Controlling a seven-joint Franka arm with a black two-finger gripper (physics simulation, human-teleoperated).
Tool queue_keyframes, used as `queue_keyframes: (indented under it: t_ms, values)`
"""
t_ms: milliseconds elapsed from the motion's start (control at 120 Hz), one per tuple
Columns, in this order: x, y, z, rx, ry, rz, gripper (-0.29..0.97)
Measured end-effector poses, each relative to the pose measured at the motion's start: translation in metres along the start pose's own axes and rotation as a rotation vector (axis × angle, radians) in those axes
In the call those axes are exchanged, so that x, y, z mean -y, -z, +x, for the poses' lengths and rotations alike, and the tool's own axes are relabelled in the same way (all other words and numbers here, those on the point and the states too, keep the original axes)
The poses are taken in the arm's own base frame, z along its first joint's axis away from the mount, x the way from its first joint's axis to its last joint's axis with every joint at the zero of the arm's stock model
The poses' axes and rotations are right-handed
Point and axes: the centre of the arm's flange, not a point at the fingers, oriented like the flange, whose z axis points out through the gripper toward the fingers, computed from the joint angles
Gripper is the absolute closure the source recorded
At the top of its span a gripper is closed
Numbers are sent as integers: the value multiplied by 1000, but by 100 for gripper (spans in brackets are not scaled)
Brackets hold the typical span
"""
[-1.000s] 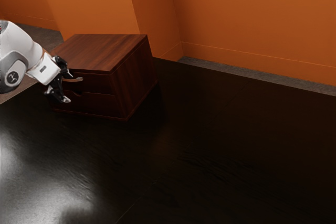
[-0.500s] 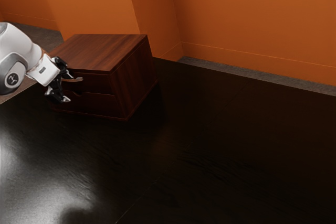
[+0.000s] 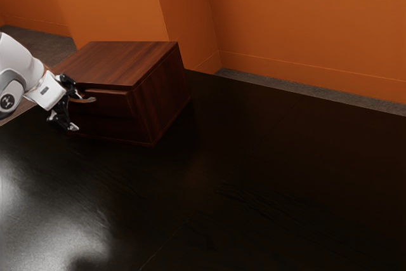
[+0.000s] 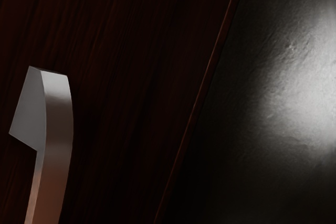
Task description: Pull the drawer handle with one arm to open the drawer
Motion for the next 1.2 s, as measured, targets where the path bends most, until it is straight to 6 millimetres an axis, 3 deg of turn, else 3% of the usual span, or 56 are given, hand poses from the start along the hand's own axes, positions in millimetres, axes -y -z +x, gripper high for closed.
queue_keyframes:
  t_ms: [117,358,583,933,1200]
  values:
    - [-5,0,1,-4,-1,-6,1]
    - [-22,16,-4,-9,3,-3,12]
    - [-38,22,-8,-9,10,-8,8]
    - [-64,48,-12,-12,15,12,18]
    - [-86,61,-12,-12,19,16,8]
